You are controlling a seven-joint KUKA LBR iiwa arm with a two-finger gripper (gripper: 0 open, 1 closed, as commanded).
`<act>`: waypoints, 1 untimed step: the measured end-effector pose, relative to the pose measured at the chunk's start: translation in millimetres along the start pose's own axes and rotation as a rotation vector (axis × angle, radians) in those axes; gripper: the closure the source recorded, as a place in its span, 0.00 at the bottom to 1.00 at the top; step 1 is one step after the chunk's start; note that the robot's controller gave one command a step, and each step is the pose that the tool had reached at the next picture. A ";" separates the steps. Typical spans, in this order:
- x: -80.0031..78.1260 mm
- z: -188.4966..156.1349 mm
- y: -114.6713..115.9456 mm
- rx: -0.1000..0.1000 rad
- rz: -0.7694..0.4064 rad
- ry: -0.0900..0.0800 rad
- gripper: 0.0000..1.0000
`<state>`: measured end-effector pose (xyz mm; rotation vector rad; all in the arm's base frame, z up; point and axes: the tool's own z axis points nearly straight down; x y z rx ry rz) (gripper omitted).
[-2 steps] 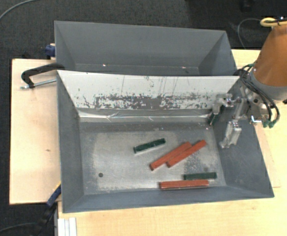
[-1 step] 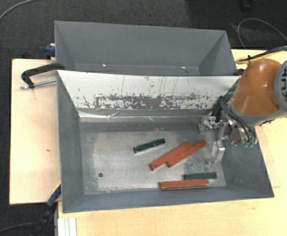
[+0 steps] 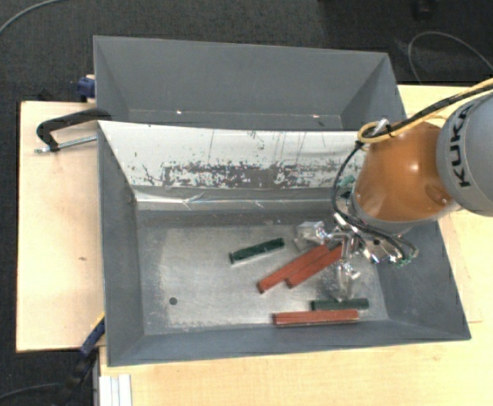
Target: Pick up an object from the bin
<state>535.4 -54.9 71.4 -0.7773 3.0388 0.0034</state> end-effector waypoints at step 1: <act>1.4 0.2 -1.7 0.002 0.002 0.002 1.00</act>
Offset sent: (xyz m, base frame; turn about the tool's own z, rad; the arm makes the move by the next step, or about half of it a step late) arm 0.0000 0.0000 0.0000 0.0000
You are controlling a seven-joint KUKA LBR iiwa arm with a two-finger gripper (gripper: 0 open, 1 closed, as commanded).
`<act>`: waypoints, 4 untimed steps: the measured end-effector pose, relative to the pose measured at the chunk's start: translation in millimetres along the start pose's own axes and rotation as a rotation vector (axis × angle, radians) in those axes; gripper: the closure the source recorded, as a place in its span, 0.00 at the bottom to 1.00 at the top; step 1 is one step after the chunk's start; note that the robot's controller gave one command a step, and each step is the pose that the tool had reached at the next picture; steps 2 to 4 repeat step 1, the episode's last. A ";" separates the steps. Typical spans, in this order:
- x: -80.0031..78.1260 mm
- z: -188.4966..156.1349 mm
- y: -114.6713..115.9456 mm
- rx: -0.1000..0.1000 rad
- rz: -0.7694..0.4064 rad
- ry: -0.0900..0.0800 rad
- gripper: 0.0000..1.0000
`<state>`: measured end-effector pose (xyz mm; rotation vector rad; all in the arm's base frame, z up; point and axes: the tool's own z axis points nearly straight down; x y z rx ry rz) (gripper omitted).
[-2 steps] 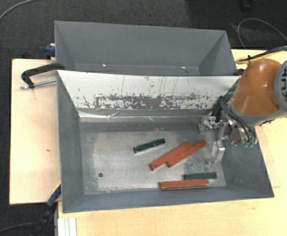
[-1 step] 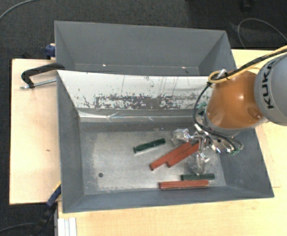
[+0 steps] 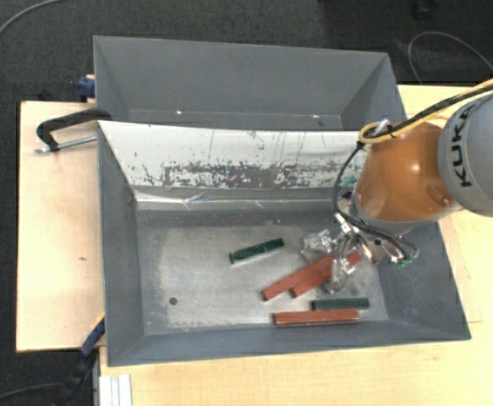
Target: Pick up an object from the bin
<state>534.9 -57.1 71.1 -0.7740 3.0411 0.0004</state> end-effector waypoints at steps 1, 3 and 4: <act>4.4 -133.5 -14.7 0.001 -0.103 -0.001 1.00; 4.4 -133.5 -14.7 0.001 -0.103 -0.001 1.00; 4.4 -133.5 -14.7 0.001 -0.103 -0.001 1.00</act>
Offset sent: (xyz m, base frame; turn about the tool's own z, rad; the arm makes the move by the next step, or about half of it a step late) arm 0.0013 -0.0158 0.1325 -0.1048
